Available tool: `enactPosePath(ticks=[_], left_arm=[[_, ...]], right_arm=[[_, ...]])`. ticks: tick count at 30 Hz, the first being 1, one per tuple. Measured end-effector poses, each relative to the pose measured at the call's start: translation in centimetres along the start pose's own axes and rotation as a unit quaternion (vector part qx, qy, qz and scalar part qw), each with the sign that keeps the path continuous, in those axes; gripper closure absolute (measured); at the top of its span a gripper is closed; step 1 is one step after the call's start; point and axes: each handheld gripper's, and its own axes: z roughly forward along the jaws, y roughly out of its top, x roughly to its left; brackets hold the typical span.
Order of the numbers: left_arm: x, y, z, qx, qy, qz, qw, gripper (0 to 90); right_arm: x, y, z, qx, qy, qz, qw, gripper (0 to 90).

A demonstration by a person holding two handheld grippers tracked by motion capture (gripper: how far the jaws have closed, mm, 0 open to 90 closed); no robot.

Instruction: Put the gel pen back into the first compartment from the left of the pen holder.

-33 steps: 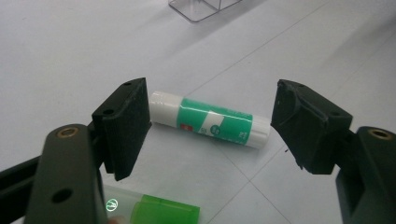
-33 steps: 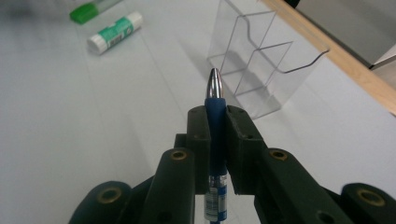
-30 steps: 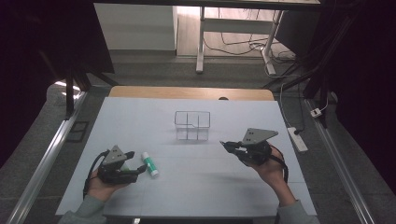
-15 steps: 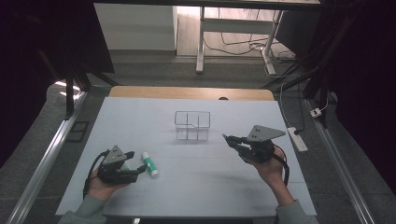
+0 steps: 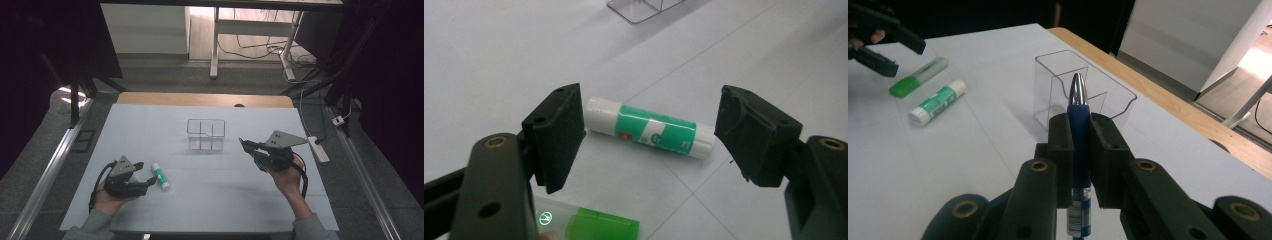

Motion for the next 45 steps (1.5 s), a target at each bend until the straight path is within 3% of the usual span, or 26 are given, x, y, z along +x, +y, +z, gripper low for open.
enactPosePath(ticks=[12,25,45], left_arm=[[0.0,0.0,0.1,0.001,-0.003,0.000,1.0000,27.3],[0.0,-0.1,0.2,0.003,-0.003,0.000,1.0000,27.3],[0.1,-0.1,0.2,0.004,-0.003,-0.002,1.0000,27.3]], right_arm=[[-1.0,1.3,1.4,-0.036,-0.012,0.035,0.9986,80.0],[-1.4,2.4,2.1,-0.063,-0.012,0.047,0.9968,80.0],[-1.5,3.1,3.7,-0.076,-0.007,0.056,0.9955,80.0]])
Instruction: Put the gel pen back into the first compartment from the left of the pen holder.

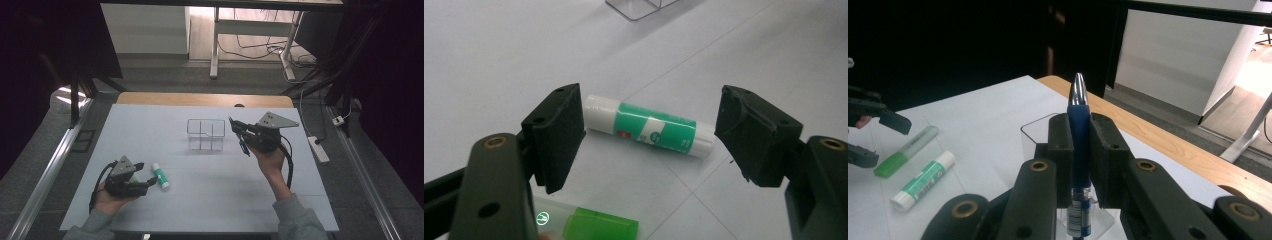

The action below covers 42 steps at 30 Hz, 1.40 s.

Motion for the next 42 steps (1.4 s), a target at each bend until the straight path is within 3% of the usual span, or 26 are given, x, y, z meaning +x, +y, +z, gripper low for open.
enactPosePath(ticks=[42], left_arm=[[0.2,-0.1,0.1,0.002,-0.003,-0.002,1.0000,27.3]], right_arm=[[0.4,2.2,5.1,-0.027,0.024,0.023,0.9991,79.9]])
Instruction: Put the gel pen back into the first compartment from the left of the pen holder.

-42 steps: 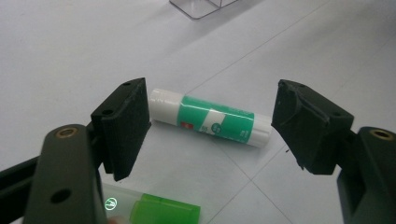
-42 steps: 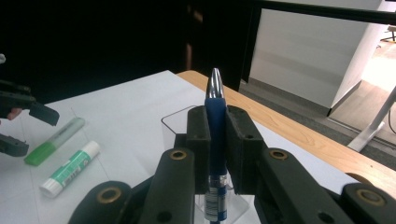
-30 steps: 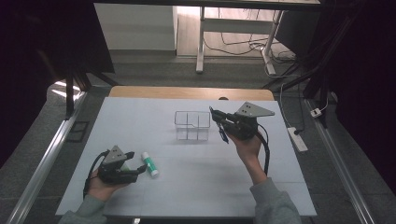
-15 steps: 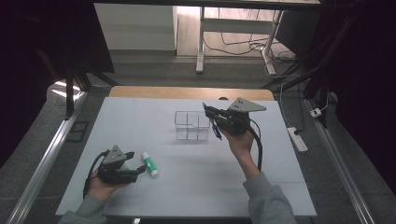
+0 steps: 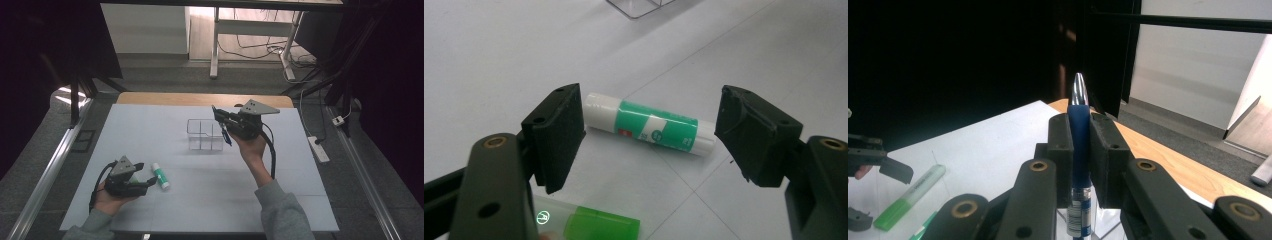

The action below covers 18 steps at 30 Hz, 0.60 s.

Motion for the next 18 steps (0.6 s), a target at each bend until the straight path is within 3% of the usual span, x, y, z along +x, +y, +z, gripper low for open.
enactPosePath(ticks=[18], left_arm=[[0.1,0.0,0.0,0.000,-0.002,0.000,1.0000,27.3]], right_arm=[[0.5,1.6,1.8,-0.009,0.005,0.000,0.9999,79.9]])
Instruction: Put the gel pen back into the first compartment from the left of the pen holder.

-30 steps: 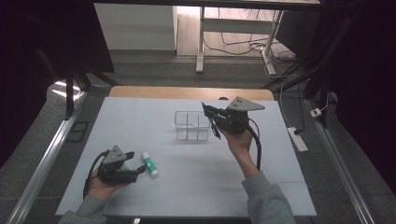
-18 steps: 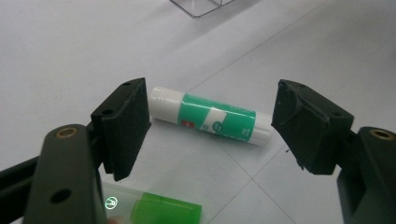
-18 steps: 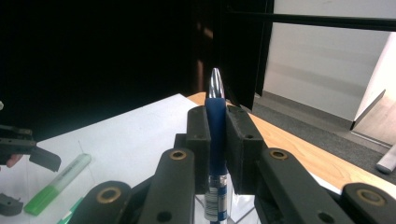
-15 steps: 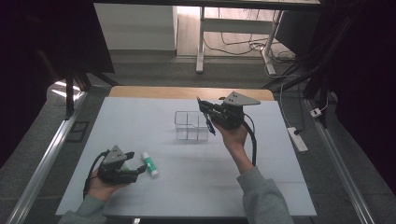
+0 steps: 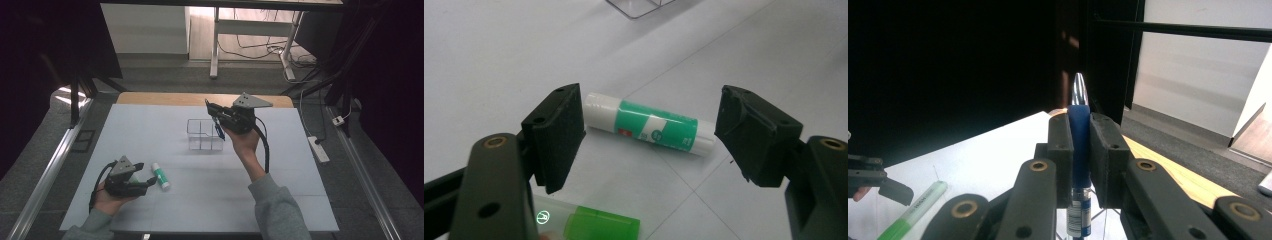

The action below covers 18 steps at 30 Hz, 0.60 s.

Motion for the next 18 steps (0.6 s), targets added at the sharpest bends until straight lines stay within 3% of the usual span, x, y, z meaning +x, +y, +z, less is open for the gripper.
enactPosePath(ticks=[18], left_arm=[[0.0,0.0,0.1,0.002,-0.001,0.000,1.0000,27.3]], right_arm=[[0.0,0.3,1.4,-0.001,0.006,0.008,0.9999,79.9]])
